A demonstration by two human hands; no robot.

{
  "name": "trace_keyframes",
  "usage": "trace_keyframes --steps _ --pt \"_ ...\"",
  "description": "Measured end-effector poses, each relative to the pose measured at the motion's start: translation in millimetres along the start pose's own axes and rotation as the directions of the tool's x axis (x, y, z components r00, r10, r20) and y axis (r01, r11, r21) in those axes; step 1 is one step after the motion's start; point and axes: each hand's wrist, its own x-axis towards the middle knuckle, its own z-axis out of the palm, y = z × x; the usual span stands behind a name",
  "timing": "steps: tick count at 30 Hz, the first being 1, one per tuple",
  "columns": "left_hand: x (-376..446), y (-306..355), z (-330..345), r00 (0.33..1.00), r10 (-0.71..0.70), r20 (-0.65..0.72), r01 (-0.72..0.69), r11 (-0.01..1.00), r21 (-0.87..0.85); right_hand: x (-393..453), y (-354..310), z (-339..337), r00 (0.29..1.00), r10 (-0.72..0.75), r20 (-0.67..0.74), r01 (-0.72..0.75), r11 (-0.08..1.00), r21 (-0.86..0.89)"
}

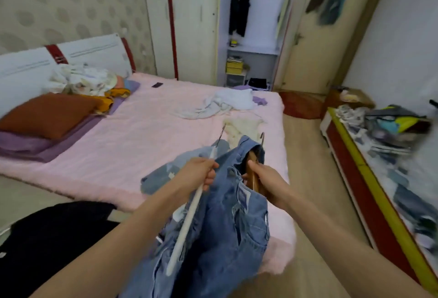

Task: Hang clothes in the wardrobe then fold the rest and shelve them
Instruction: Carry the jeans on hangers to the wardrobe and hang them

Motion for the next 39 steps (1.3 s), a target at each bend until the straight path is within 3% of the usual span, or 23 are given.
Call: trace_keyframes --steps 10,16,22,28,32,34,37,39 --pt "-25 23 214 0.970 0.042 0.240 -0.028 0.998 -0.062 -105 -3 -171 0.950 -0.185 -0.250 0.163 0.981 -0.106" --pt "-61 37 367 0.919 0.026 0.393 -0.014 0.999 -0.032 -184 -7 -313 0.838 -0.251 -0.484 0.209 0.968 -0.141" --pt "-49 29 465 0.936 0.019 0.351 -0.030 0.999 0.027 -230 -4 -424 0.832 -0.217 -0.510 0.201 0.976 -0.087" --pt "-16 8 532 0.961 -0.071 0.267 0.027 0.986 0.166 -209 25 -510 0.845 -0.137 -0.517 0.045 0.981 -0.187" --pt "31 13 581 0.964 -0.021 0.264 0.007 0.998 0.055 -169 8 -569 0.772 -0.197 -0.604 0.107 0.978 -0.181" --pt "59 1 608 0.975 -0.040 0.220 0.015 0.993 0.114 -144 16 -581 0.769 -0.170 -0.617 0.022 0.971 -0.240" --pt "107 -20 644 0.977 -0.082 0.196 0.033 0.971 0.237 -94 40 -596 0.812 -0.036 -0.582 -0.052 0.990 -0.134" --pt "140 -21 654 0.973 -0.094 0.210 0.045 0.973 0.227 -68 33 -610 0.811 -0.001 -0.585 -0.039 0.998 -0.056"
